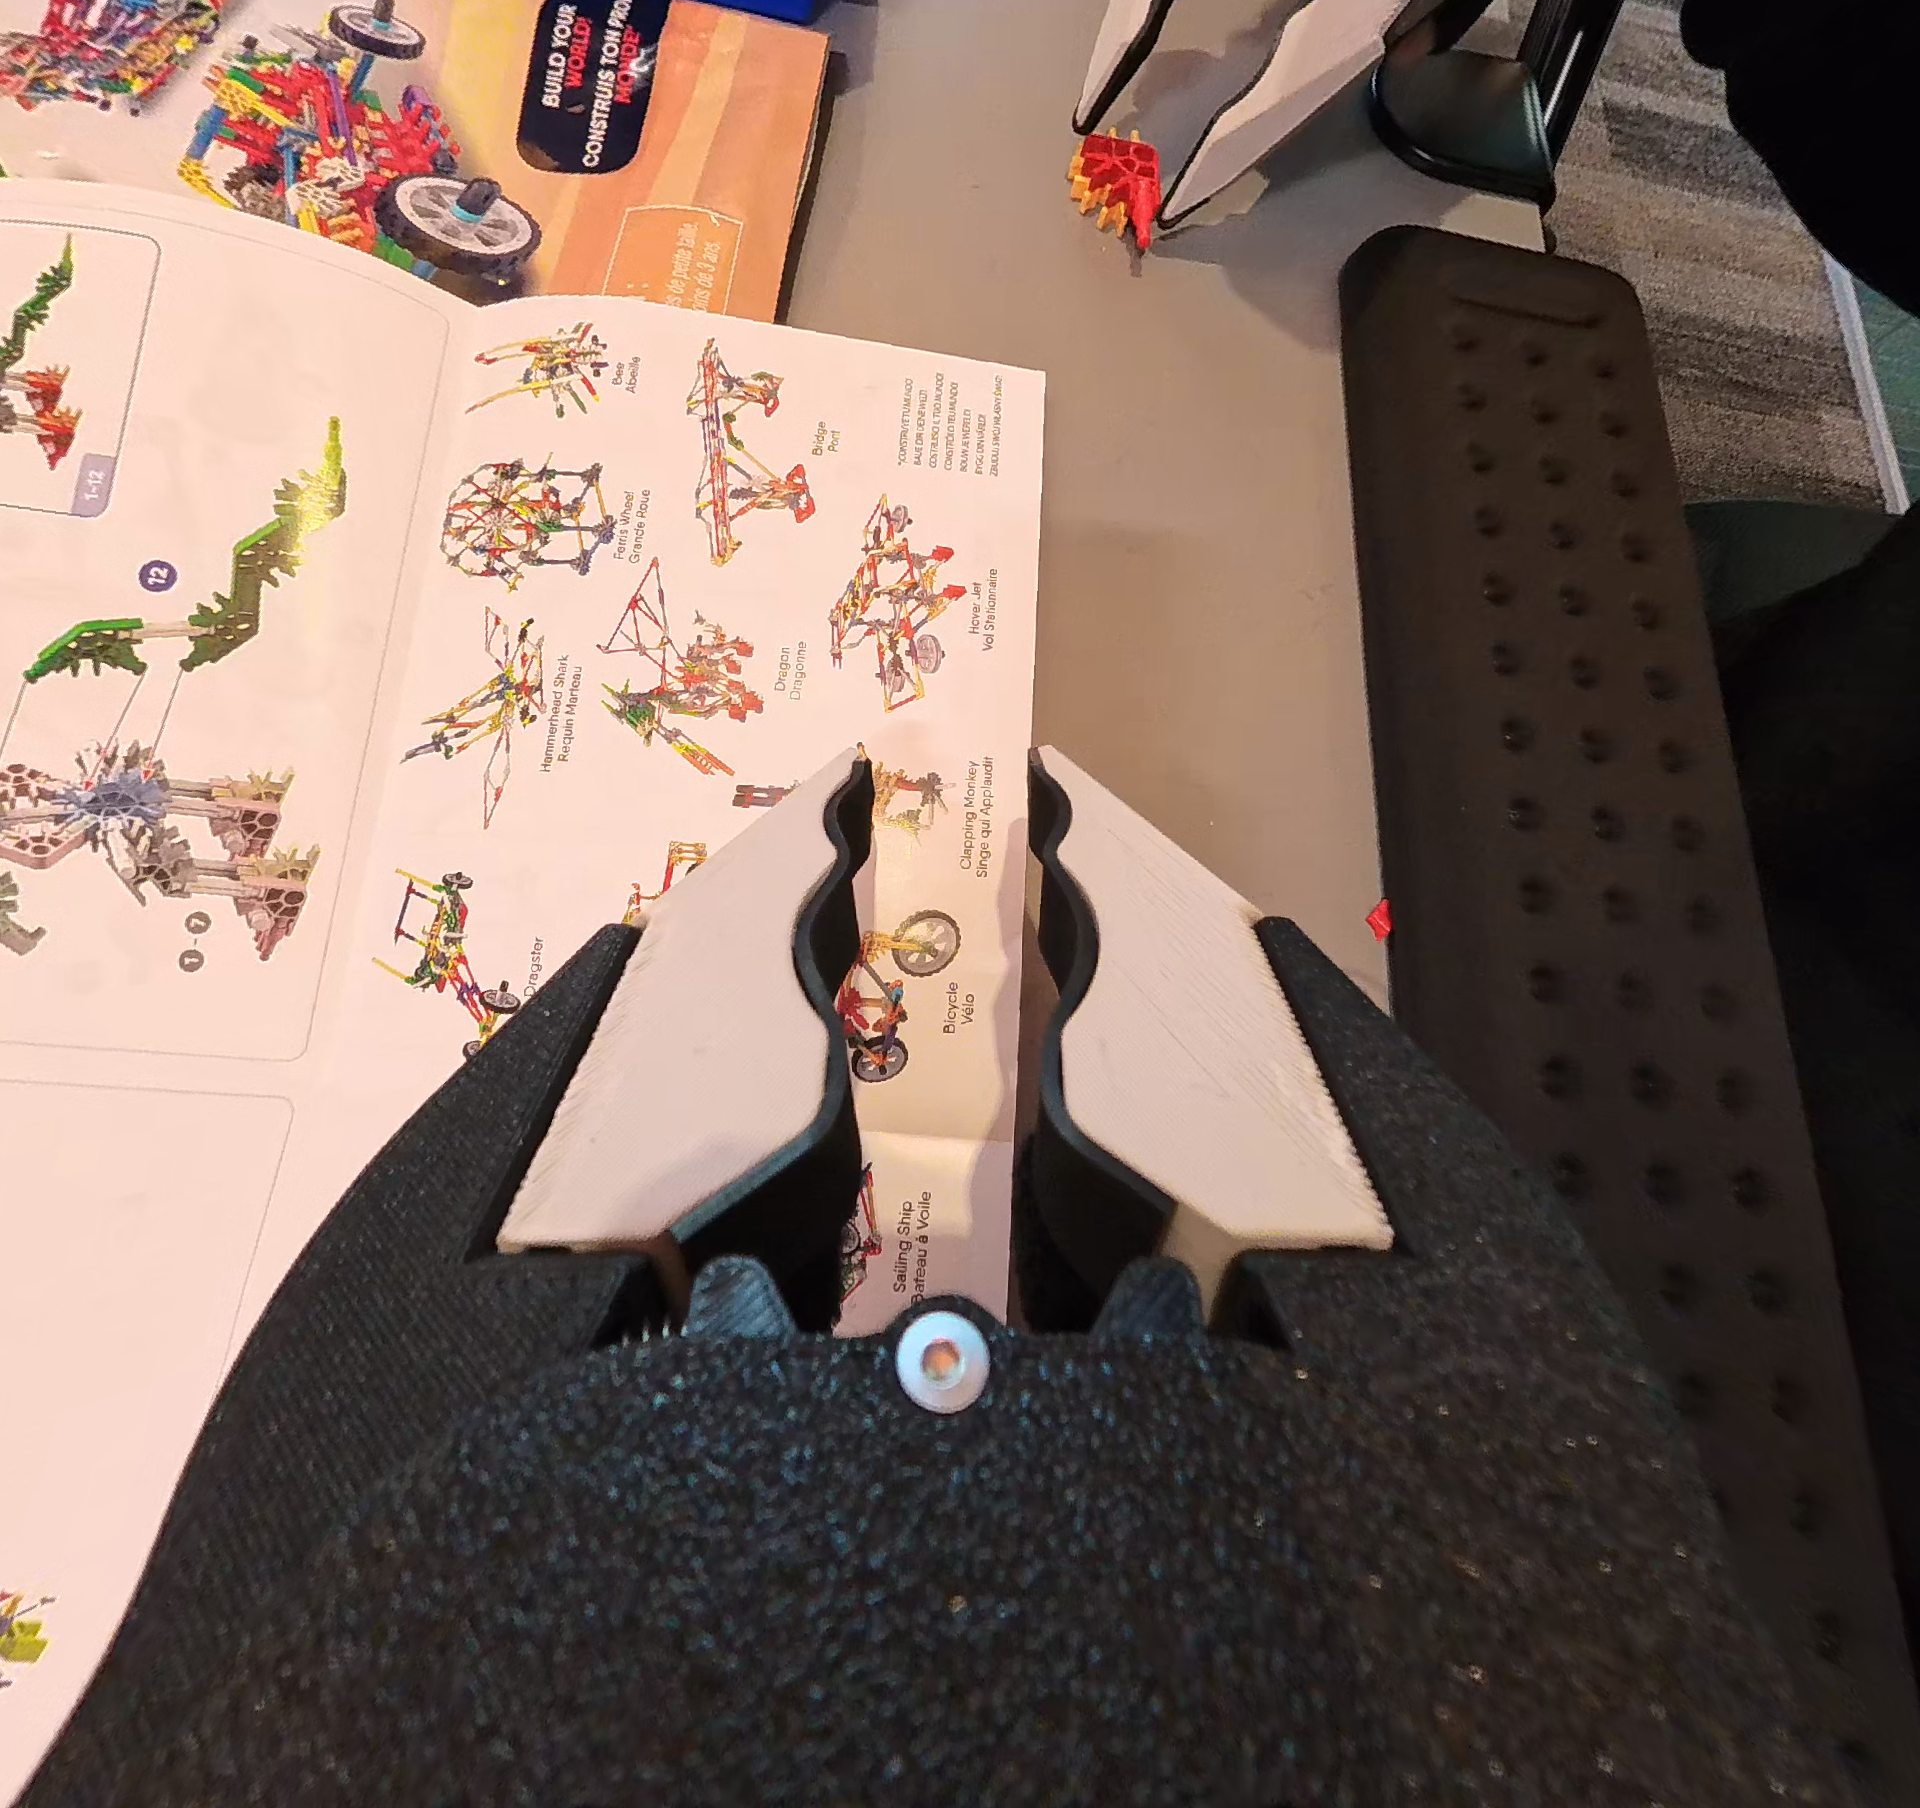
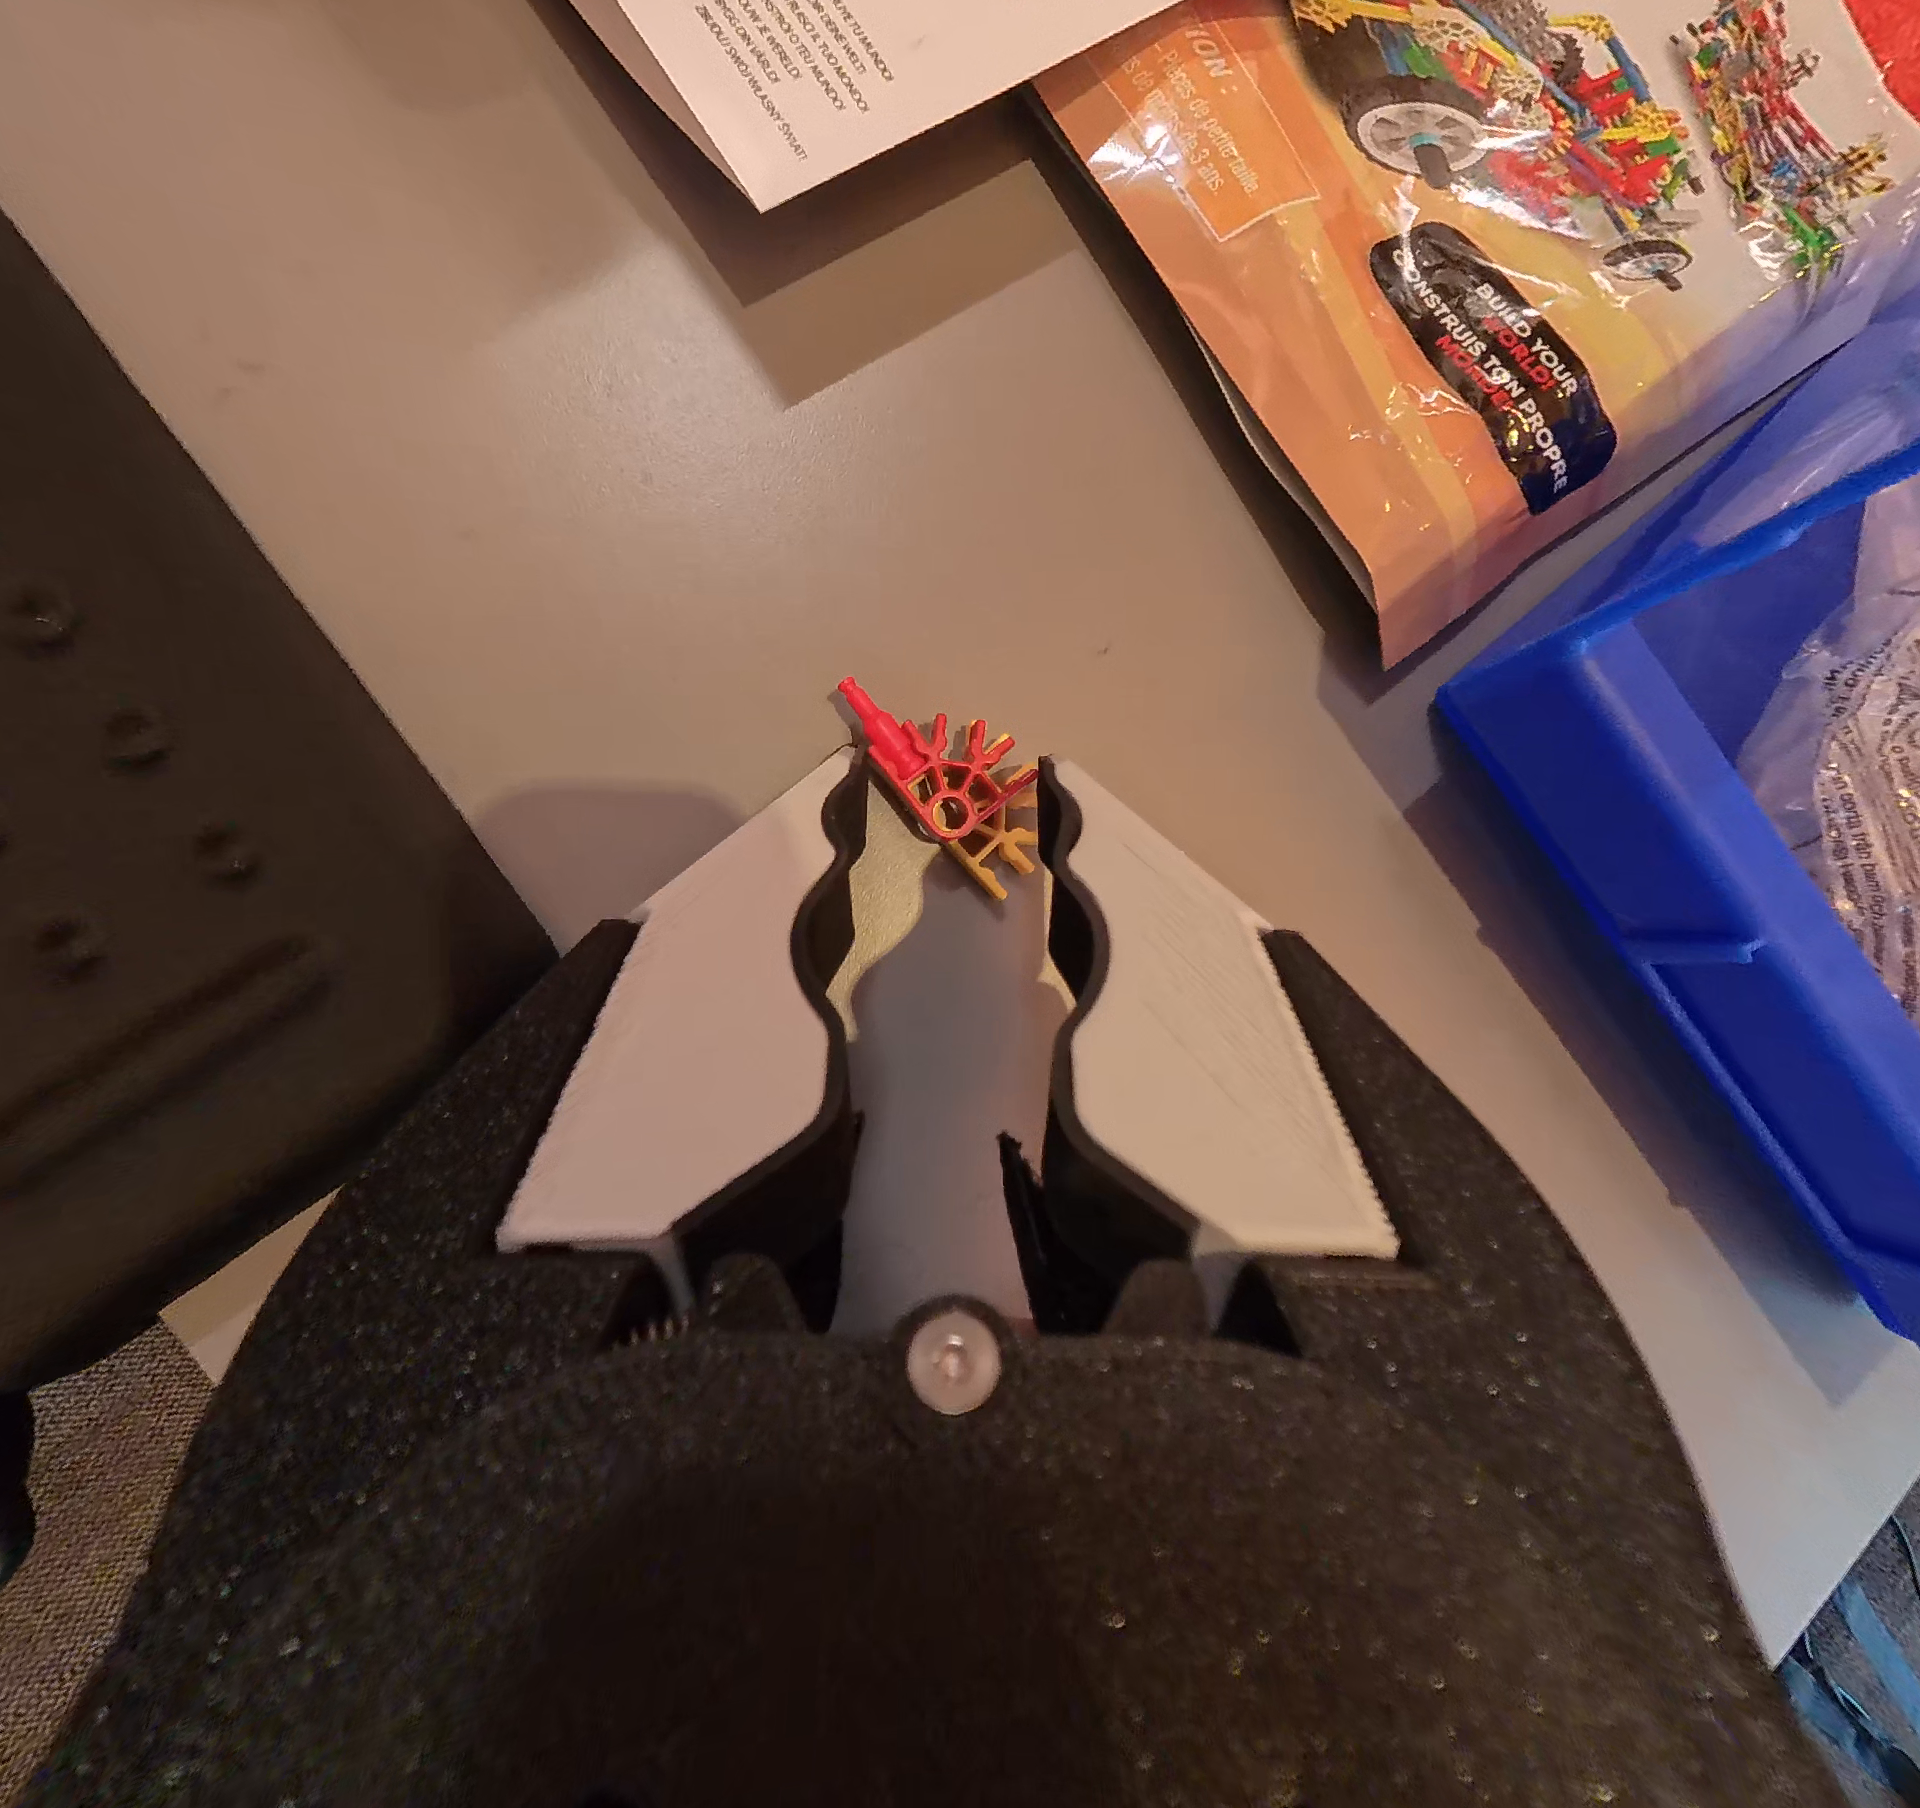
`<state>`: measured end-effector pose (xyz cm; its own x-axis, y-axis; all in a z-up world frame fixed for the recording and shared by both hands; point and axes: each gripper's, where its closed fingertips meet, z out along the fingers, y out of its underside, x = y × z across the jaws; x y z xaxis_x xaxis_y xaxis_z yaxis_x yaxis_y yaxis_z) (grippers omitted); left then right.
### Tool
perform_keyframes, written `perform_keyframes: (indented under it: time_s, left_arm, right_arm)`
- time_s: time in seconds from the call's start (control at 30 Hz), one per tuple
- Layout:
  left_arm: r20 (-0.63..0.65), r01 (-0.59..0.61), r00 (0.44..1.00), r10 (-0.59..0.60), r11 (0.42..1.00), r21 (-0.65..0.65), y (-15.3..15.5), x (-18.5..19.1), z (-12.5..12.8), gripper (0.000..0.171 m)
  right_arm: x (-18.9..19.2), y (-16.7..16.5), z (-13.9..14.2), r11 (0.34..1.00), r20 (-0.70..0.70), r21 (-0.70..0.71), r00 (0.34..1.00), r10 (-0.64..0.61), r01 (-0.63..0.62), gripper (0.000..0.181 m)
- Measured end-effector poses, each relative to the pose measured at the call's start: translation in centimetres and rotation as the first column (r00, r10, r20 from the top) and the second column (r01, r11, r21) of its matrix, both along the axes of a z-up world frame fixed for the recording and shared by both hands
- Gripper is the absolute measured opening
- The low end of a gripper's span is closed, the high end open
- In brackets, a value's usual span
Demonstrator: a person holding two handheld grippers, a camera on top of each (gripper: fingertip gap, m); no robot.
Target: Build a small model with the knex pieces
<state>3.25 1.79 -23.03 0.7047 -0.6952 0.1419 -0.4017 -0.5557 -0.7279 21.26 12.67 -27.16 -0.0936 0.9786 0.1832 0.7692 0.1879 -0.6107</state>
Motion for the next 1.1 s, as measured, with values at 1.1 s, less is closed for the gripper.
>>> perform_keyframes:
  time_s: [1.1]
  left_arm:
    - [0.001, 0.005, 1.000, -0.005, 1.000, -0.009, 0.0, 0.0, -0.3, 0.027]
  right_arm:
    - [-0.4, -1.3, 0.8, 1.000, -0.032, -0.018, 0.999, -0.004, 0.004, 0.046]
